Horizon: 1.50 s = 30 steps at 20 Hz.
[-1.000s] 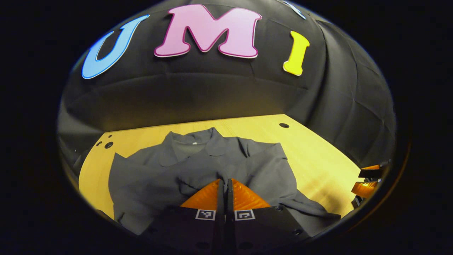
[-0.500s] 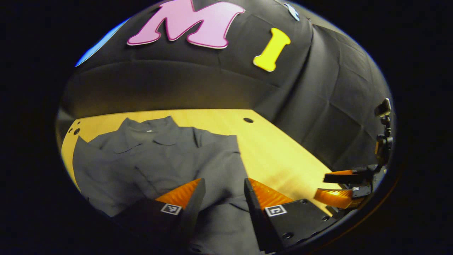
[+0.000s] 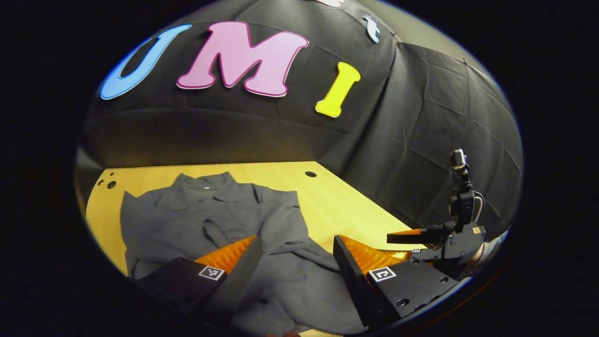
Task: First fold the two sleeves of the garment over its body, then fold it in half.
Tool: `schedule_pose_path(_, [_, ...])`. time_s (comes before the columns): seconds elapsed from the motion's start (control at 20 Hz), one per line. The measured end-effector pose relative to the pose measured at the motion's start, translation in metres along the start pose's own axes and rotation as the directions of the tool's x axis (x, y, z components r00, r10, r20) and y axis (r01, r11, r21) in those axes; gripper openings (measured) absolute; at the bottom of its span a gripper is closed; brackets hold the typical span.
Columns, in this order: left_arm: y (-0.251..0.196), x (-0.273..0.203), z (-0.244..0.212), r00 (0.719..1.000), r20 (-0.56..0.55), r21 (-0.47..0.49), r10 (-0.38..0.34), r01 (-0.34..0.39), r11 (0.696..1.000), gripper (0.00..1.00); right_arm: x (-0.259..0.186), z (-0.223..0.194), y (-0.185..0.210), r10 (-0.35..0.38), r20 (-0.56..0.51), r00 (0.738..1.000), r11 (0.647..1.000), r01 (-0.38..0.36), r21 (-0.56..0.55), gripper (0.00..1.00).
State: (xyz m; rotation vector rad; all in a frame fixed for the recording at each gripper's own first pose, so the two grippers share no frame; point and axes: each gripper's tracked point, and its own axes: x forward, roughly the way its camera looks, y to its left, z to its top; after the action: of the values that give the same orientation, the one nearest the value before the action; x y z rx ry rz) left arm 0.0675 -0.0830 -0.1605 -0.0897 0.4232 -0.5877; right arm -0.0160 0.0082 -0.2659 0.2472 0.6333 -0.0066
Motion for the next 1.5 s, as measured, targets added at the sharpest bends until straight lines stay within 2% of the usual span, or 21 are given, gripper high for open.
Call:
schedule_pose_path(0.1, [0.02, -0.028, -0.006, 0.999, -0.006, -0.023, 0.041, -0.041, 0.999, 0.96, -0.003, -0.006, 0.01, 0.009, -0.01, 1.0, 1.0, -0.009, -0.01, 0.96])
schedule_pose_path(0.3, [0.079, -0.083, -0.032, 0.984, -0.044, -0.062, 0.174, -0.177, 0.982, 0.96, -0.008, -0.02, 0.027, 0.02, -0.04, 0.999, 1.0, -0.021, -0.02, 0.96])
schedule_pose_path(0.55, [0.153, -0.149, -0.076, 0.935, -0.114, -0.067, 0.336, -0.345, 0.936, 0.96, -0.009, -0.036, 0.041, 0.018, -0.075, 0.997, 0.999, -0.021, -0.03, 0.96])
schedule_pose_path(0.75, [0.195, -0.183, -0.11, 0.894, -0.172, -0.09, 0.414, -0.433, 0.897, 0.96, -0.009, -0.05, 0.043, -0.009, -0.102, 0.995, 1.0, 0.007, -0.02, 0.97])
schedule_pose_path(0.95, [0.213, -0.194, -0.151, 0.863, -0.256, -0.095, 0.435, -0.47, 0.877, 0.96, -0.009, -0.068, 0.04, -0.03, -0.144, 0.989, 0.999, 0.027, -0.019, 0.96])
schedule_pose_path(1.05, [0.214, -0.188, -0.174, 0.856, -0.305, -0.116, 0.418, -0.469, 0.876, 0.96, -0.005, -0.079, 0.039, -0.036, -0.17, 0.985, 0.999, 0.032, -0.021, 0.97])
schedule_pose_path(1.25, [0.224, -0.177, -0.203, 0.818, -0.384, -0.133, 0.428, -0.508, 0.851, 0.96, 0.008, -0.096, 0.045, -0.037, -0.212, 0.977, 0.999, 0.037, -0.005, 0.97])
schedule_pose_path(1.3, [0.227, -0.174, -0.209, 0.792, -0.418, -0.09, 0.446, -0.524, 0.847, 0.96, 0.012, -0.104, 0.049, -0.044, -0.233, 0.971, 0.999, 0.043, -0.01, 0.98])
schedule_pose_path(1.35, [0.228, -0.171, -0.209, 0.785, -0.415, -0.054, 0.46, -0.526, 0.849, 0.96, 0.016, -0.099, 0.05, -0.048, -0.207, 0.977, 0.999, 0.043, -0.028, 0.98])
schedule_pose_path(1.4, [0.227, -0.169, -0.213, 0.776, -0.423, -0.021, 0.467, -0.524, 0.851, 0.97, 0.017, -0.1, 0.053, -0.047, -0.225, 0.973, 0.998, 0.039, -0.04, 0.99])
schedule_pose_path(1.45, [0.228, -0.164, -0.211, 0.781, -0.409, -0.02, 0.471, -0.524, 0.852, 0.98, 0.019, -0.098, 0.054, -0.048, -0.204, 0.978, 0.998, 0.041, -0.036, 0.98])
schedule_pose_path(1.5, [0.222, -0.166, -0.211, 0.782, -0.411, -0.026, 0.468, -0.523, 0.852, 0.98, 0.021, -0.099, 0.061, -0.027, -0.204, 0.979, 0.999, 0.021, -0.035, 0.84])
